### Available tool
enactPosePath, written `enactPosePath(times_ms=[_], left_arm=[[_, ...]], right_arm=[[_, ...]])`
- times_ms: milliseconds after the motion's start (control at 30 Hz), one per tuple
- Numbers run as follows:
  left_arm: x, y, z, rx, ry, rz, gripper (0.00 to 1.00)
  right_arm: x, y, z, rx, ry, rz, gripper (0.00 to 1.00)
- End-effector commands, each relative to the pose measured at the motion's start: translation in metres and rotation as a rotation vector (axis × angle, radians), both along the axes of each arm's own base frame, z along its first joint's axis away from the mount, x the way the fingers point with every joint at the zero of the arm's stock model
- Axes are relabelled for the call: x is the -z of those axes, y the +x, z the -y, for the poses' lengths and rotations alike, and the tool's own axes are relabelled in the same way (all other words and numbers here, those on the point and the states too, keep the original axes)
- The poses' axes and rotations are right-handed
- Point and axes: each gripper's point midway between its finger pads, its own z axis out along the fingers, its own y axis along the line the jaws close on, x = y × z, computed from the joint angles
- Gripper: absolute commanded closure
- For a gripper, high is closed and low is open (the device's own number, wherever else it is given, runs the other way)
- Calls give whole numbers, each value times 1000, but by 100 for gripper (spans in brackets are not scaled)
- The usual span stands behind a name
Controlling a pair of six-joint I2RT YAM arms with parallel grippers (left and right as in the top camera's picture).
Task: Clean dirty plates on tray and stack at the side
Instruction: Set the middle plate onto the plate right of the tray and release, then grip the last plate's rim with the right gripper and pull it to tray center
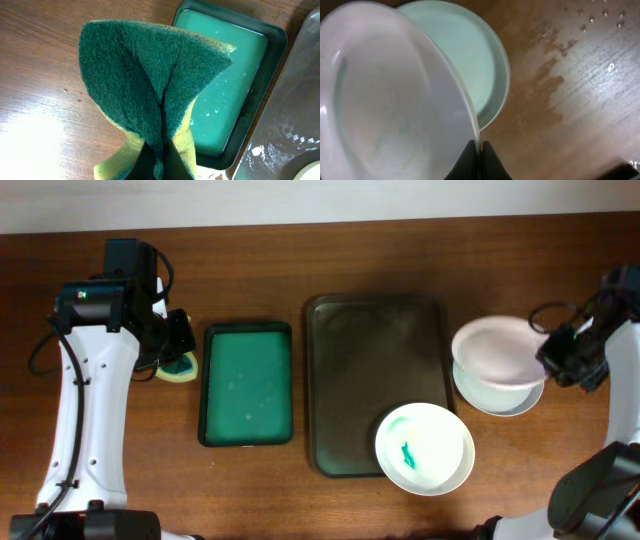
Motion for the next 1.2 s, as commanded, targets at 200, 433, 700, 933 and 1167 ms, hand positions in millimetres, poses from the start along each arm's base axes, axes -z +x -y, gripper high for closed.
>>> enactPosePath(times_ms=[200, 433, 700, 933, 1167], left_arm=[[-3, -2, -2, -13, 5, 7, 100], [-3, -2, -2, -14, 5, 9, 100], [-3, -2, -2, -13, 5, 8, 100], [1, -3, -2, -13, 5, -1, 100], [1, -3, -2, -9, 6, -1, 100]], right_arm=[[48, -14, 10, 30, -33, -41, 22], [14, -28, -14, -98, 59, -121, 14], [5, -80, -104, -391, 221, -393, 38], [48, -126, -130, -357, 149, -513, 44], [61, -124, -125, -240, 96, -498, 61]])
